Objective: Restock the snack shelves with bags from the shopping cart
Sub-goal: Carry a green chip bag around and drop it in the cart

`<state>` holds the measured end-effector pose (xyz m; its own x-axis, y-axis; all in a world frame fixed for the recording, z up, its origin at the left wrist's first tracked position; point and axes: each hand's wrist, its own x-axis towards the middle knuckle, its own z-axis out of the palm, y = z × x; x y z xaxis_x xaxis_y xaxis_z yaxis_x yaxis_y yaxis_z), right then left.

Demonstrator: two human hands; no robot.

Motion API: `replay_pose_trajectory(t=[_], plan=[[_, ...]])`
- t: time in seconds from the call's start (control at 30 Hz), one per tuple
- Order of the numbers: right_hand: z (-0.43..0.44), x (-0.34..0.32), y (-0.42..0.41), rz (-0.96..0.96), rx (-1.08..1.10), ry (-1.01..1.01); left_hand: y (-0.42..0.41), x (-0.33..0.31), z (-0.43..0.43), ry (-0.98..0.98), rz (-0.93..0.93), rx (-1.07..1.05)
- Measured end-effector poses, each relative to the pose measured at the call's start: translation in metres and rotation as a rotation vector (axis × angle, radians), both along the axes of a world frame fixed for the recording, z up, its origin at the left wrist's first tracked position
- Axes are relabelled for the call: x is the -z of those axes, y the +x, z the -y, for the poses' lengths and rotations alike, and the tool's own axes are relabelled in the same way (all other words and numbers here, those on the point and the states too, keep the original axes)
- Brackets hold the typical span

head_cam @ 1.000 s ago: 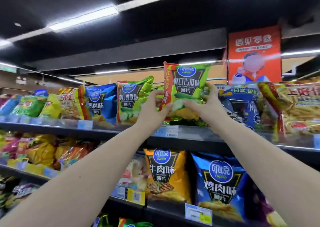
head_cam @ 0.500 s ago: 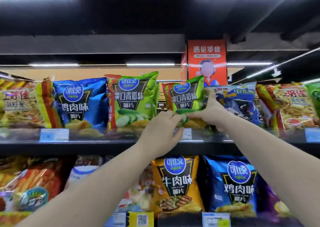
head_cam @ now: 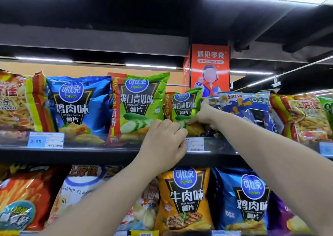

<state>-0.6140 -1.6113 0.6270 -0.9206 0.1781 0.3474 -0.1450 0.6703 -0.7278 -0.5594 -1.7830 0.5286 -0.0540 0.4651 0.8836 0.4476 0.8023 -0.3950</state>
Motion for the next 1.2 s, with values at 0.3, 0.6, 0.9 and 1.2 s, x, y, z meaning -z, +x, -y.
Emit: replay_pose_trajectory(t=[0.3, 0.6, 0.9, 1.2], plan=[[-0.009, -0.022, -0.031, 0.112, 0.075, 0.184, -0.002, 0.003, 0.001, 0.036, -0.018, 0.063], [-0.030, -0.020, -0.045, 0.112, 0.104, 0.317, -0.003, 0.004, 0.000, 0.030, -0.044, 0.058], [-0.013, -0.011, -0.062, 0.261, 0.013, 0.315, -0.003, 0.005, 0.001, 0.022, -0.039, 0.072], [-0.013, -0.001, -0.066, 0.042, -0.142, 1.326, -0.002, 0.005, 0.001, 0.012, -0.015, 0.058]])
